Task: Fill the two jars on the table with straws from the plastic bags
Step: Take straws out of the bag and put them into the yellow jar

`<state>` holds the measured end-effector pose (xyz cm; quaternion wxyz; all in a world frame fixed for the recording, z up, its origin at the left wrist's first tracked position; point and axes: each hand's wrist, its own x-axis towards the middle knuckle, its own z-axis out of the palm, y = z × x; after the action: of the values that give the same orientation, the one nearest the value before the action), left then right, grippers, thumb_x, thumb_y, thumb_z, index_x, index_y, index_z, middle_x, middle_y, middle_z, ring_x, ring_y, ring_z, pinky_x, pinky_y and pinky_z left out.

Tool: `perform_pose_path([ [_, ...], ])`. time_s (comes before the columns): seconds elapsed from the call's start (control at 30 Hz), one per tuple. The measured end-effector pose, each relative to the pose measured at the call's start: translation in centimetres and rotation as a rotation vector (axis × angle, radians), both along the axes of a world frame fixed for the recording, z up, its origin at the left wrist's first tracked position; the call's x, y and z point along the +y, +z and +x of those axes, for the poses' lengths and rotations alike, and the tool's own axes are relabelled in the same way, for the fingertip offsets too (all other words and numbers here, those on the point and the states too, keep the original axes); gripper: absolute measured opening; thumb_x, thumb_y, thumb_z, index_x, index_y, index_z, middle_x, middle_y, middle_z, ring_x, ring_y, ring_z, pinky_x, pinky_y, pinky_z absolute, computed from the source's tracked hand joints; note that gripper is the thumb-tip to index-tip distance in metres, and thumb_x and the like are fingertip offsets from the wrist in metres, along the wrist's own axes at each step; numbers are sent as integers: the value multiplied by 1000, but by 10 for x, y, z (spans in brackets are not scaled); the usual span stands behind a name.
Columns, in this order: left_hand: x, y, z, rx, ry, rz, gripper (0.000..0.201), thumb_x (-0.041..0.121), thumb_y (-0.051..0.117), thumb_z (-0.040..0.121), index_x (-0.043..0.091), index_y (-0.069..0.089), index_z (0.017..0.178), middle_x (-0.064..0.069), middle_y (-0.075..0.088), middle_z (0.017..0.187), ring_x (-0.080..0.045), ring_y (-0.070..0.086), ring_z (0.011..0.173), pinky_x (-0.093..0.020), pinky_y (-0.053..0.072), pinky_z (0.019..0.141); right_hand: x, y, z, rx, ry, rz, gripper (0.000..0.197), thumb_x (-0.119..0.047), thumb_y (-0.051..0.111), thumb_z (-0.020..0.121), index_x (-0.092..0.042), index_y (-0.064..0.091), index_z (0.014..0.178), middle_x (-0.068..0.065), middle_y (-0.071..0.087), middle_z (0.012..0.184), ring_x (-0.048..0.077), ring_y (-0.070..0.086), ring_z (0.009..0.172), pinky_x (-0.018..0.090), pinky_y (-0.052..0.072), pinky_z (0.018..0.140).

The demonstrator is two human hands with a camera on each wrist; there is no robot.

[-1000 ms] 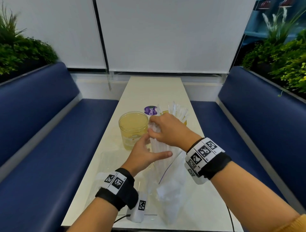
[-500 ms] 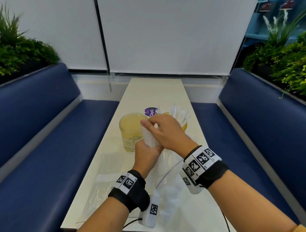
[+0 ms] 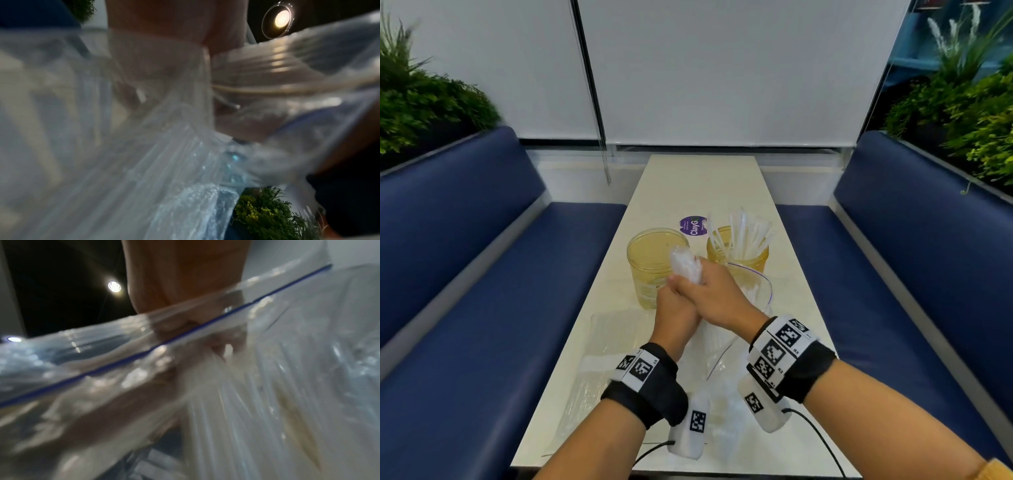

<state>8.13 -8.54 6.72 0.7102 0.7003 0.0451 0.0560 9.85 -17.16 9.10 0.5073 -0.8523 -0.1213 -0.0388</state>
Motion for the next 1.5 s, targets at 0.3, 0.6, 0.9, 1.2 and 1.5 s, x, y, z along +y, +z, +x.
perform_pose_path([
  [0.3,0,-16,-17,33,-141,10,24,10,85,78,11,74,99,-2,80,93,-16,77,87,-31,61,72,13,46,4,-100,-64,359,13,-26,63,98,-18,58,89,5,65,66,15,62,52,29,55,54],
  [0.6,1,-20,-15,-10,-133,30,29,19,86,79,13,74,105,-1,80,97,-17,76,92,-39,62,83,10,47,10,-73,-131,344,36,-25,87,75,-11,62,97,14,70,86,21,69,67,31,58,61],
  [0.9,13,-17,-13,-13,-103,181,33,22,89,74,14,69,99,-13,73,100,-26,72,89,-27,58,70,1,103,14,-259,-146,519,13,-14,70,92,-13,57,96,10,63,74,18,60,56,33,57,58],
  [1.2,33,-28,-7,-69,-35,239,20,12,86,79,14,77,96,5,75,101,-2,69,84,-7,49,68,-31,166,52,-451,-147,734,16,-10,70,90,-14,55,92,6,59,68,21,56,54,34,51,58],
  [1.5,46,-26,0,-72,-10,263,14,15,81,85,17,75,97,9,75,101,3,68,85,-5,49,71,-57,108,135,-372,-240,538,53,-19,70,93,6,47,134,11,62,105,17,61,81,17,52,64],
])
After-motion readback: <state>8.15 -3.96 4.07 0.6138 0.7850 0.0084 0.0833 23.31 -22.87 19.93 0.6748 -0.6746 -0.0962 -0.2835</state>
